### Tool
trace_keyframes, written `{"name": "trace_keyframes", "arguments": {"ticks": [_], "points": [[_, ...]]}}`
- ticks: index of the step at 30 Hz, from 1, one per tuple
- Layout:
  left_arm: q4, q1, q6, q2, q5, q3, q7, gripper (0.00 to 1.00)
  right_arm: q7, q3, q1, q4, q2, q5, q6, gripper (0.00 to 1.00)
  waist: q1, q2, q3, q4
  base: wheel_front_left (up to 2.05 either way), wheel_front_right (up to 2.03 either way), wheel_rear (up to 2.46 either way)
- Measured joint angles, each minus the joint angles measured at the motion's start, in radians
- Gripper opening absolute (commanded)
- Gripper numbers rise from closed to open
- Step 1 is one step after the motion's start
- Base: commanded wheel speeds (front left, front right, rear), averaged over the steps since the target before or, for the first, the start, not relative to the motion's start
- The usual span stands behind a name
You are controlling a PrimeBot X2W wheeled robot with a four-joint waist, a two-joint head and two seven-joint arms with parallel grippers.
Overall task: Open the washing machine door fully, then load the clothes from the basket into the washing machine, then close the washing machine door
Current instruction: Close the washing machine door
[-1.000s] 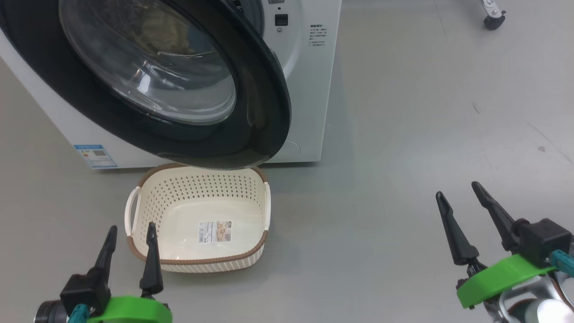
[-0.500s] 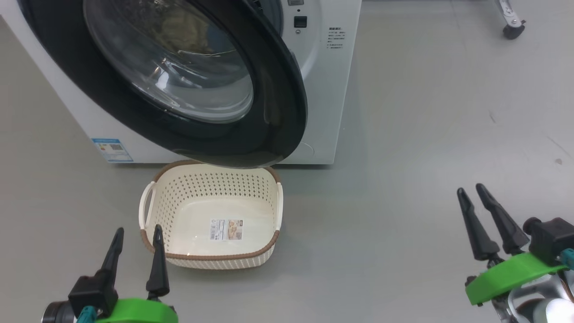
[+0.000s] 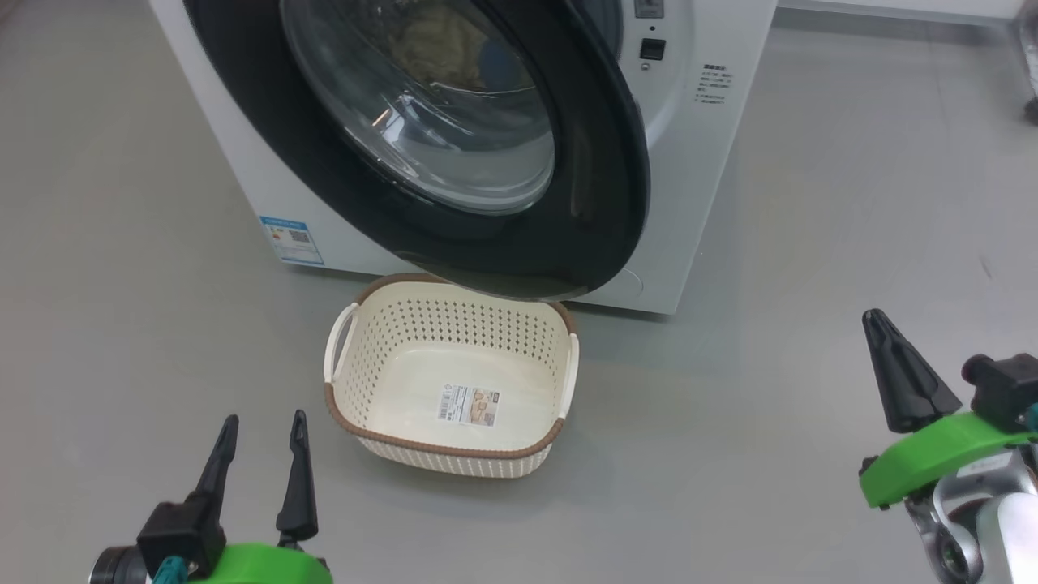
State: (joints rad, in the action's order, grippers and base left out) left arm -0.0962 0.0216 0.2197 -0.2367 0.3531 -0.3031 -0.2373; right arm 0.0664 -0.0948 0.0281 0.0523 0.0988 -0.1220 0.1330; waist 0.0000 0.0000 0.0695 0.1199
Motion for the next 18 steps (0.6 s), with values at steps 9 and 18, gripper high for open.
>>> {"name": "trace_keyframes", "arguments": {"ticks": [9, 18], "points": [[-0.004, 0.001, 0.001, -0.001, 0.000, -0.004, 0.000, 1.00, 0.043, -0.016, 0.162, 0.227, 0.006, -0.002, 0.000, 0.00, 0.0000, 0.0000, -0.011, 0.098, 0.00, 0.00, 0.00], [-0.013, 0.016, 0.001, 0.000, 0.000, -0.019, -0.001, 1.00, 0.112, -0.028, 0.347, 0.523, 0.007, 0.001, 0.000, 0.00, 0.0000, 0.0000, -0.017, 0.188, 0.00, 0.00, 0.00]]}}
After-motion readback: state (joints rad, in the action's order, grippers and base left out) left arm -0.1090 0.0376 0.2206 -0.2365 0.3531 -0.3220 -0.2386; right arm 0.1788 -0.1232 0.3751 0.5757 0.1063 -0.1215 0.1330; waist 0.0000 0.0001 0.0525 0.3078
